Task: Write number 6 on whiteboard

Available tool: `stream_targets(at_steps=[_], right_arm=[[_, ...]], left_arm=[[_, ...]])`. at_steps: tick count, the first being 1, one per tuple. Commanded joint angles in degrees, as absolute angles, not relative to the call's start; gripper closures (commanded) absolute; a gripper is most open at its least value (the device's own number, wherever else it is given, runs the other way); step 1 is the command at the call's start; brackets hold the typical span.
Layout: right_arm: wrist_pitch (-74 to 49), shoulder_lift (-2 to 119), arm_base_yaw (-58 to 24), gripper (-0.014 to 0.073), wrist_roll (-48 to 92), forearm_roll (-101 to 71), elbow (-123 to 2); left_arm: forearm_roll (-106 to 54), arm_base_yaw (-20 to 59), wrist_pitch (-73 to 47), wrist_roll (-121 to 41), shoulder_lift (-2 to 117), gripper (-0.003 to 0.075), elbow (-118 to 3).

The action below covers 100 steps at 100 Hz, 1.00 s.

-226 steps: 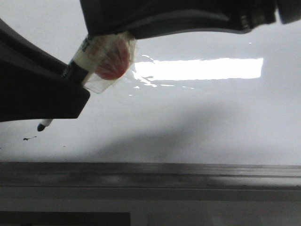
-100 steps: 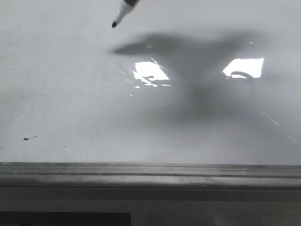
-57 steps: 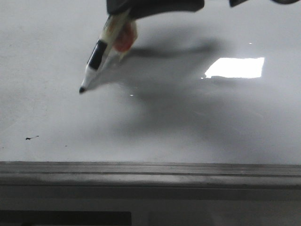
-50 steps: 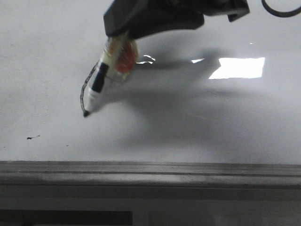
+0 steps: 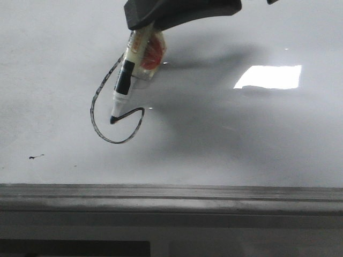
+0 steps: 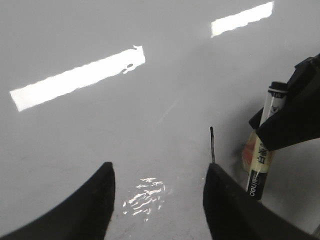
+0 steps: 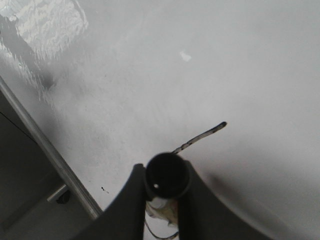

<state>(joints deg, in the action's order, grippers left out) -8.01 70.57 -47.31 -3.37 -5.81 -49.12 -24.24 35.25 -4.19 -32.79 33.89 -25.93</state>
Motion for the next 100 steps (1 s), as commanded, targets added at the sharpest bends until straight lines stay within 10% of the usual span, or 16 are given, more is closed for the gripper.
stream_targets(at_steps=[1, 100], right_arm=[[-3.28, 70.14, -47.09, 0.0647, -1.71, -3.83, -50.63], [-7.89, 62.18, -59.58, 0.0647, -1.71, -5.64, -50.63]], left_arm=[[-24.97, 35.11, -0.44, -32.17, 33.95, 0.0356, -28.07], [-25.81, 54.58, -2.59, -32.79, 48.05, 0.0358, -28.07]])
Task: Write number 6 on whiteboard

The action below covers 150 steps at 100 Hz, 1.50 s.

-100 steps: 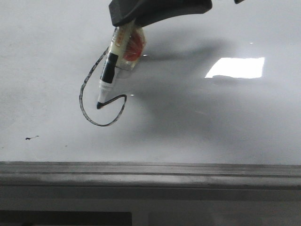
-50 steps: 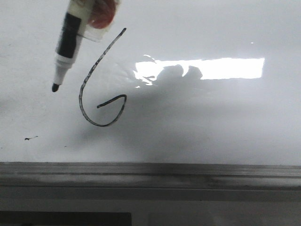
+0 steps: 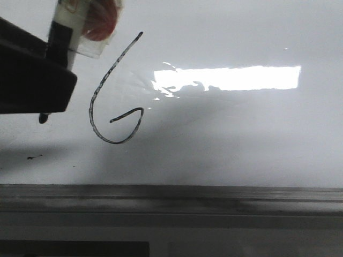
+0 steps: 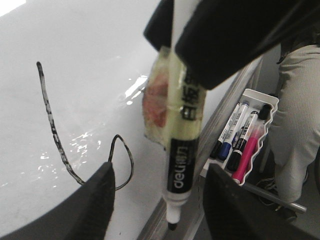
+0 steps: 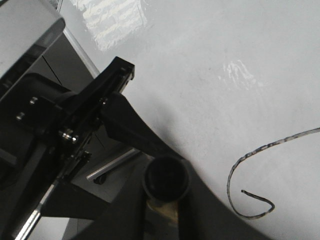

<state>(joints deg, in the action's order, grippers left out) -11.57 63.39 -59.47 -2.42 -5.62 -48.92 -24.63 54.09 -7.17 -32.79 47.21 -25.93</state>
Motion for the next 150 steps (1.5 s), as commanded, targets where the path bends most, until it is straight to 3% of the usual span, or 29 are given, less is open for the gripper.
stream_targets(at_steps=[1, 11, 29, 53, 60, 72, 78, 103, 120, 150], right_arm=[[-7.88, 62.18, -59.58, 0.0647, -1.71, -5.64, -50.63], [-8.15, 62.18, -59.58, 0.0647, -1.71, -5.64, -50.63], [-8.58, 62.18, -59.58, 0.0647, -1.71, -5.64, -50.63], [-8.94, 62.18, -59.58, 0.0619, -1.71, -6.15, -50.63], [-8.85, 62.18, -59.58, 0.0491, -1.71, -6.15, -50.63], [-8.53, 62.18, -58.24, 0.0117, -1.71, -6.15, -50.63], [-8.96, 62.18, -56.49, 0.0042, -1.71, -6.15, -50.63], [-15.47, 61.48, -52.76, 0.0147, -1.95, -6.15, -50.63], [-15.57, 61.48, -52.76, 0.0148, -1.95, -6.15, -50.63], [-15.6, 61.48, -52.76, 0.0148, -1.95, -6.15, -50.63]], left_arm=[[-25.81, 54.58, -2.59, -32.79, 48.14, 0.036, -28.07], [-26.17, 54.58, -1.88, -32.79, 49.23, 0.0435, -28.07], [-27.62, 54.58, -1.34, -32.79, 50.24, 0.0737, -28.07], [-29.91, 54.58, -1.45, -32.79, 50.24, 0.0739, -28.07], [-30.01, 54.58, -1.77, -32.69, 50.24, 0.0739, -28.07], [-34.56, 54.58, -1.85, -32.58, 50.24, 0.0739, -28.07], [-37.77, 54.17, -1.85, -32.46, 50.24, 0.0739, -28.07], [-56.24, 44.72, -4.27, -26.34, 52.93, 0.0739, -28.07], [-59.06, 36.88, -11.34, -26.02, 57.88, 0.0739, -28.07], [-58.22, 35.37, -11.05, -26.76, 60.45, 0.0739, -28.07]])
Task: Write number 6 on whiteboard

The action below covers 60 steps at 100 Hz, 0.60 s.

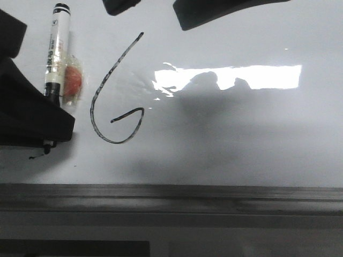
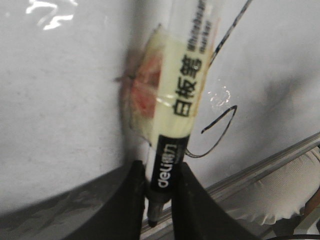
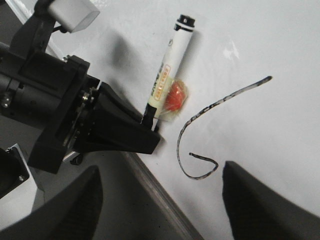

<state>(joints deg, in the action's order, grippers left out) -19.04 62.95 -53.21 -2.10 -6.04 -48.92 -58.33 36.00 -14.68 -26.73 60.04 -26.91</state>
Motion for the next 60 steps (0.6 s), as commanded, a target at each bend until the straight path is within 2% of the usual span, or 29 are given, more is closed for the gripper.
stream_targets(at_steps=[1, 10, 17, 22, 34, 41, 60], right_arm=[[-15.6, 61.48, -52.76, 0.0148, -1.95, -6.15, -50.63], [-15.6, 61.48, -52.76, 0.0148, -1.95, -6.15, -50.63], [-15.6, 61.48, -52.76, 0.0148, -1.95, -6.15, -50.63], [-15.6, 61.48, -52.76, 0.0148, -1.95, -6.15, -50.63], [-15.6, 61.48, -52.76, 0.0148, -1.95, -6.15, -50.63], [-15.6, 61.48, -52.76, 0.0148, -1.95, -6.15, -50.63], [-15.6, 61.41, -52.68, 0.0151, -1.95, -6.15, -50.63]], left_arm=[[-58.22, 35.37, -11.05, -26.76, 60.45, 0.0739, -28.07], [-58.22, 35.37, -11.05, -26.76, 60.45, 0.0733, -28.07], [-58.22, 35.37, -11.05, -26.76, 60.45, 0.0687, -28.07], [-58.22, 35.37, -11.05, -26.76, 60.45, 0.0619, -28.07], [-58.22, 35.37, -10.96, -26.76, 60.45, 0.0389, -28.07], [-58.22, 35.37, -11.06, -26.76, 60.19, 0.0314, -28.07], [-56.37, 35.37, -10.93, -26.76, 56.11, 0.0301, -28.07]])
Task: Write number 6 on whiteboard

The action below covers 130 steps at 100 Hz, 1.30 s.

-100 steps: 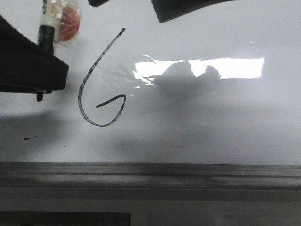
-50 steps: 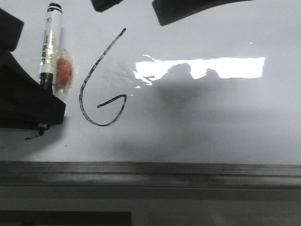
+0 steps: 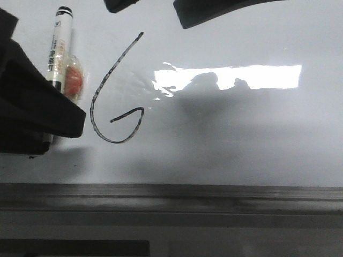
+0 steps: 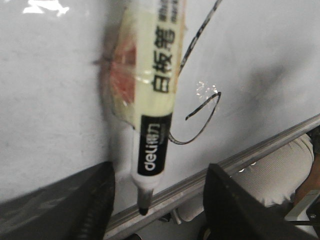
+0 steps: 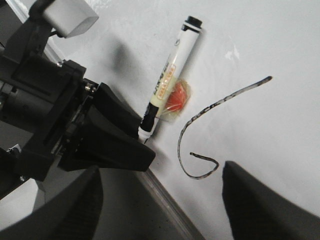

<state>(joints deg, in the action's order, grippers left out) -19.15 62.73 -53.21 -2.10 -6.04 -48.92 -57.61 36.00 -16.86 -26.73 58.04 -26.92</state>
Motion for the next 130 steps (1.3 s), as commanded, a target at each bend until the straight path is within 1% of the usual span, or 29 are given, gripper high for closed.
stream_targets(at_steps=[1, 6, 13, 20, 21, 23, 27, 30, 32, 36, 37, 39, 42, 59, 70, 83, 96, 116, 130], right_arm=[[-15.6, 61.26, -52.68, 0.0153, -1.95, -6.15, -50.63], [-15.95, 60.84, -52.68, 0.0184, -1.95, -6.15, -50.63], [-16.33, 59.67, -52.68, 0.0298, -1.95, -6.15, -50.53], [-17.2, 57.82, -52.68, 0.048, -1.95, -5.66, -50.41], [-17.34, 57.6, -52.68, 0.05, -1.95, -5.38, -50.41], [-17.72, 56.94, -52.68, 0.0579, -1.95, -4.98, -50.41], [-18.42, 55.61, -52.68, 0.0669, -1.95, -4.49, -50.41], [-18.79, 54.67, -52.68, 0.0657, -1.95, -4.2, -50.26], [-18.82, 53.92, -52.68, 0.0654, -1.95, -4.06, -50.29], [-18.78, 52.29, -52.68, 0.0654, -1.95, -3.95, -49.79], [-18.63, 52.01, -52.68, 0.0654, -1.95, -3.95, -49.52], [-18.49, 51.18, -52.68, 0.0654, -1.95, -3.95, -49.23], [-17.98, 50.09, -52.68, 0.0654, -1.95, -3.95, -48.37], [-14.38, 40.78, -52.68, 0.0653, -1.95, -2.12, -40.93], [-9.42, 33.52, -52.68, 0.0653, -1.95, -1.77, -34.83], [-3.04, 24.78, -52.68, 0.0653, -1.95, -1.23, -26.72], [-1.31, 16.58, -52.68, 0.0653, -1.95, -1.09, -19.38], [-1.02, 6.91, -52.68, 0.0657, -1.95, -1.09, -13.09], [-0.99, 4.45, -52.68, 0.0657, -1.95, -1.09, -11.75]], left_arm=[[-56.25, 35.37, -10.93, -26.76, 55.88, 0.0302, -28.07], [-55.59, 35.37, -11.14, -26.76, 54.19, 0.0302, -28.07], [-54.57, 35.37, -12.1, -26.76, 51.3, 0.0302, -28.07], [-53.04, 35.37, -13.56, -26.76, 47.62, 0.0318, -28.07], [-52.69, 35.37, -13.68, -26.76, 46.83, 0.0328, -28.07], [-52.34, 35.37, -14.09, -26.76, 46.03, 0.0347, -28.07], [-51.93, 35.37, -14.89, -26.76, 43.5, 0.0396, -28.07], [-51.67, 35.37, -15.27, -26.76, 41.78, 0.0461, -28.07], [-51.51, 35.37, -15.51, -26.76, 40.47, 0.0491, -28.07], [-50.79, 35.37, -15.68, -26.76, 37.8, 0.0589, -28.07], [-50.47, 35.37, -15.68, -26.76, 37.35, 0.0624, -28.07], [-50.15, 35.37, -15.68, -26.76, 35.99, 0.0659, -28.07], [-49.28, 35.37, -15.68, -26.76, 33.68, 0.0743, -28.07], [-45.91, 35.37, -15.45, -26.76, 23.1, 0.0739, -27.97], [-40.53, 35.37, -15.3, -26.76, 16.4, 0.0739, -26.75], [-36.44, 35.37, -14.28, -26.76, 9.13, 0.0739, -22.65], [-35.97, 35.37, -13.31, -26.76, 2.95, 0.0739, -17.67], [-36.07, 35.37, -13.42, -26.76, -0.76, 0.0739, -12.51], [-36.07, 35.37, -13.42, -26.76, -0.76, 0.0739, -10.61]])
